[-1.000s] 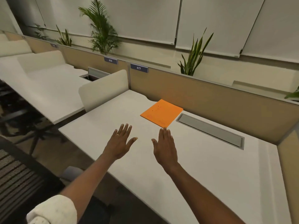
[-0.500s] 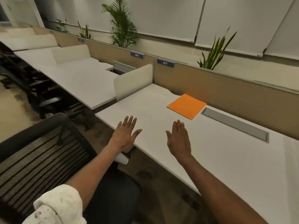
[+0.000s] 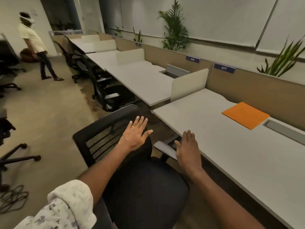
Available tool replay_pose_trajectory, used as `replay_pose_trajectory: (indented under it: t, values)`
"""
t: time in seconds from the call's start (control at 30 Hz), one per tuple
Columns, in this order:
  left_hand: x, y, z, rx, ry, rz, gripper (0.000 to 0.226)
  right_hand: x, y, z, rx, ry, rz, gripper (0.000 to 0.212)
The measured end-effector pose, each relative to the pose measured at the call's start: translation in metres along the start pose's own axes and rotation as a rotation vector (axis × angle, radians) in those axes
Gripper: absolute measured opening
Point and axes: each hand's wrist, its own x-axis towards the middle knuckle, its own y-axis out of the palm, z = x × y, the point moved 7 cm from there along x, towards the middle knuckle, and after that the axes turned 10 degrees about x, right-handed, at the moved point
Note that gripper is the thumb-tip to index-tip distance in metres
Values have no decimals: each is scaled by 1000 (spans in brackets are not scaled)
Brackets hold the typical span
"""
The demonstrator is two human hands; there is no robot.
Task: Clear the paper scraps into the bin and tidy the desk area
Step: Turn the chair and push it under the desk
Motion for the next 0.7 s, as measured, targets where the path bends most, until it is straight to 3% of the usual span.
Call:
replay_pose_trajectory:
  t: [0.4, 0.7]
  values:
    - [-147, -44, 152, 80, -255, -50, 75, -60, 63, 157, 68, -289, 108, 64]
    - [-176, -62, 257, 114, -321, -58, 68, -61, 131, 261, 146, -387, 179, 64]
